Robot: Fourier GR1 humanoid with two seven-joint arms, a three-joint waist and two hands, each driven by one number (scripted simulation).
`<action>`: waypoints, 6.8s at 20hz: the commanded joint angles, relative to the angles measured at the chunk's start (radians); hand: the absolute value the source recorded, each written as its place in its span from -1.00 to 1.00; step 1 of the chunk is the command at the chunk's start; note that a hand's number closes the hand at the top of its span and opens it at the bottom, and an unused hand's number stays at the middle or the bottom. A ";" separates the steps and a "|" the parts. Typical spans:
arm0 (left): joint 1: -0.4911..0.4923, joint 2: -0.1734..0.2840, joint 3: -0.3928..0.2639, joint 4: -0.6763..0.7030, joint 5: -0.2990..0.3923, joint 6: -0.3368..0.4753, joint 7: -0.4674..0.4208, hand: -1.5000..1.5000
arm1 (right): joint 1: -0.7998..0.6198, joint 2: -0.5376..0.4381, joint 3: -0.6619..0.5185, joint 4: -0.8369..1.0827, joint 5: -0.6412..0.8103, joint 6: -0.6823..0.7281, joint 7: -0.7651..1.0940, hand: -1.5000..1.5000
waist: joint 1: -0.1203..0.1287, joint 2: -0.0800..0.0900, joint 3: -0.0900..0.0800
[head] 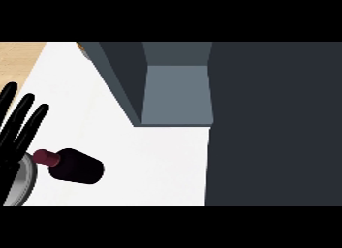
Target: Pick up the wine, place it into the cabinet and close the cabinet
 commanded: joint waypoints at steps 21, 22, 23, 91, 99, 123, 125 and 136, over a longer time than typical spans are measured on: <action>-0.115 0.154 0.323 -0.029 0.092 0.088 0.210 -1.00 | -0.067 0.033 0.056 -0.152 0.045 -0.082 0.182 -1.00 | -0.001 -0.001 0.000; -0.063 0.169 0.362 -0.065 0.149 0.048 0.248 -1.00 | -0.027 0.008 0.030 -0.196 0.011 -0.065 0.197 -1.00 | 0.001 -0.003 -0.001; -0.097 0.150 0.359 -0.010 0.129 0.048 0.201 -1.00 | -0.120 0.015 0.038 -0.151 0.024 -0.100 0.247 -1.00 | 0.002 -0.001 -0.001; 0.065 0.055 0.366 1.053 -0.066 -0.632 -0.564 -1.00 | -0.190 0.040 -0.091 -0.235 -0.056 -0.052 0.364 -1.00 | -0.006 0.000 0.000; 0.045 0.049 0.347 1.148 -0.120 -0.616 -0.651 -1.00 | -0.193 0.036 -0.097 -0.239 -0.072 -0.043 0.398 -1.00 | -0.006 0.000 0.000; -0.039 0.036 0.287 1.352 -0.047 -0.765 -0.743 1.00 | -0.195 0.098 0.007 -0.191 0.052 -0.045 0.353 -1.00 | -0.002 0.000 0.000; -0.075 0.039 0.257 1.440 -0.151 -0.789 -0.899 1.00 | -0.221 0.078 -0.045 -0.171 0.007 -0.043 0.362 -1.00 | -0.007 0.002 -0.001; -0.011 0.031 0.181 1.266 -0.398 -0.547 -1.121 1.00 | -0.202 0.084 -0.061 -0.151 0.006 -0.023 0.332 -1.00 | -0.001 0.000 0.000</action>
